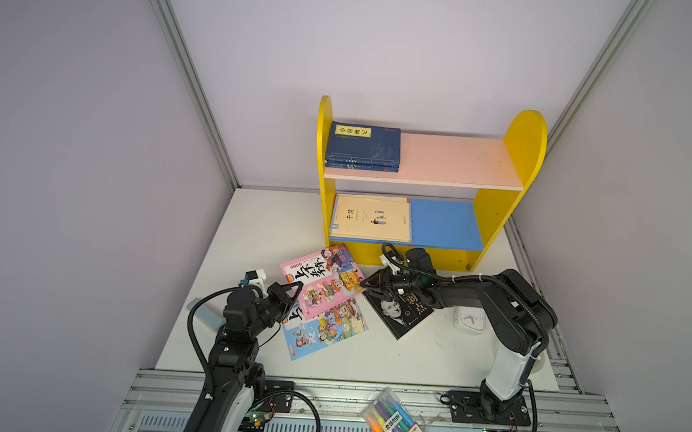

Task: Stacking books/files
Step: Place the book on the bookshelf.

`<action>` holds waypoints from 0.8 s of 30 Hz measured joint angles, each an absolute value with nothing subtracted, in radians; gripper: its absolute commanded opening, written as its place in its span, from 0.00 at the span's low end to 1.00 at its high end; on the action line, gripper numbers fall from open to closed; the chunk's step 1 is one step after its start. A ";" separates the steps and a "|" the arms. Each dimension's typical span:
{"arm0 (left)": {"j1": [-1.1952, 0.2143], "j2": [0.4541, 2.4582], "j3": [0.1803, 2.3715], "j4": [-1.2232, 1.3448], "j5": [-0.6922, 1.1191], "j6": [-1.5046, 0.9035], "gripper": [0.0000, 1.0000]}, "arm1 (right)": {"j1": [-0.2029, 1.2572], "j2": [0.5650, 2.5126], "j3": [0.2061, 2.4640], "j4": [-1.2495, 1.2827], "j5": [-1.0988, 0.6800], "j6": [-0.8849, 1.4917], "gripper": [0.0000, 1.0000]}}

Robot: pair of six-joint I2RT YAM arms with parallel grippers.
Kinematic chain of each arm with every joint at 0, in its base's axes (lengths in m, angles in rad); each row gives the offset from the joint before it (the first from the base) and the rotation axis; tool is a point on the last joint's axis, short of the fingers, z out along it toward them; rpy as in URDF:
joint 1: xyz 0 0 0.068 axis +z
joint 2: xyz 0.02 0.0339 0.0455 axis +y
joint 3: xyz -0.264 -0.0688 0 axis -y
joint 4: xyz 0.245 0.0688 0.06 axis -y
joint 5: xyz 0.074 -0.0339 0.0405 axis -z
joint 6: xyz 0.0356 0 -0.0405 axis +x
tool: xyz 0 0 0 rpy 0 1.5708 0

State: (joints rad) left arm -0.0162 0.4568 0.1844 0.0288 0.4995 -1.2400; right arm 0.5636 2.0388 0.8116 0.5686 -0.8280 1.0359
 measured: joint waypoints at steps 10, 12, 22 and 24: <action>-0.016 0.430 0.171 0.028 0.499 -1.246 0.00 | 0.564 2.064 0.805 0.692 -0.822 1.096 0.14; -0.016 0.430 0.170 0.016 0.496 -1.245 0.00 | 0.564 2.062 0.801 0.698 -0.821 1.095 0.11; -0.016 0.432 0.152 -0.064 0.472 -1.211 0.71 | 0.564 1.995 0.766 0.714 -0.815 1.058 0.03; -0.016 0.432 0.152 -0.083 0.464 -1.194 0.81 | 0.565 1.979 0.755 0.720 -0.821 1.042 0.03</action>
